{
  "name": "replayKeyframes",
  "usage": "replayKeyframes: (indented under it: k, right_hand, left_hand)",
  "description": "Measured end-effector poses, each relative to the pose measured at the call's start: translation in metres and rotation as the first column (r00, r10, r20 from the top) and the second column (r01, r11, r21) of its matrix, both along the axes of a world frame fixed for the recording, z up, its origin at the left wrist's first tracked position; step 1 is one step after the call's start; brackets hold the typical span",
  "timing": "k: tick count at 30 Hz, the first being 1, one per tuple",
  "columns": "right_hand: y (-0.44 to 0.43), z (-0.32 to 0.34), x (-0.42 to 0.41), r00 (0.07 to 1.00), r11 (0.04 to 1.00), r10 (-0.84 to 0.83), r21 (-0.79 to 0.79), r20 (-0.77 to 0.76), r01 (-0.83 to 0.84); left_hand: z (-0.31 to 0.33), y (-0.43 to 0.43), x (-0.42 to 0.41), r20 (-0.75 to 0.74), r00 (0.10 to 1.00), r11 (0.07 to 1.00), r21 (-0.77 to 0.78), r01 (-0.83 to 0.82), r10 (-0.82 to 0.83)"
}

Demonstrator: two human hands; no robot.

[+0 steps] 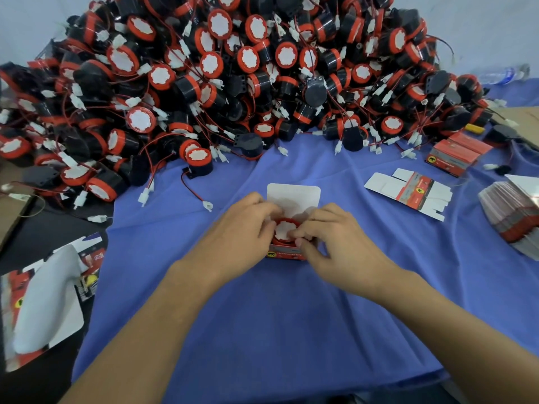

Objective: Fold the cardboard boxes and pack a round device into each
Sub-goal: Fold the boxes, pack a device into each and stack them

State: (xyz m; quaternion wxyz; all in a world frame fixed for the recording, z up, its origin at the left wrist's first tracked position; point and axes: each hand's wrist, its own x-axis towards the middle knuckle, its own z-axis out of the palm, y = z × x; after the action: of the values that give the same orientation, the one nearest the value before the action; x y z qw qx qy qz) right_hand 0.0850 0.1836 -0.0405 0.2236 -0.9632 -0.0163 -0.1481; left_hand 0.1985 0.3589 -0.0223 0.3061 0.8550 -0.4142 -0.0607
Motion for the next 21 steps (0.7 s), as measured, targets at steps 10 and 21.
replayKeyframes:
  k: [10,21]
  right_hand:
    - [-0.001,0.022,0.006,0.991,0.998,-0.016,-0.06,-0.132,0.008]
    - [0.002,0.018,0.002,0.989,0.983,-0.072,-0.175,-0.127,0.049]
  left_hand:
    - [-0.001,-0.001,0.003,0.146,0.984,0.994,-0.036,-0.102,0.106]
    - [0.004,-0.004,0.001,0.032,0.999,0.991,0.131,-0.015,0.011]
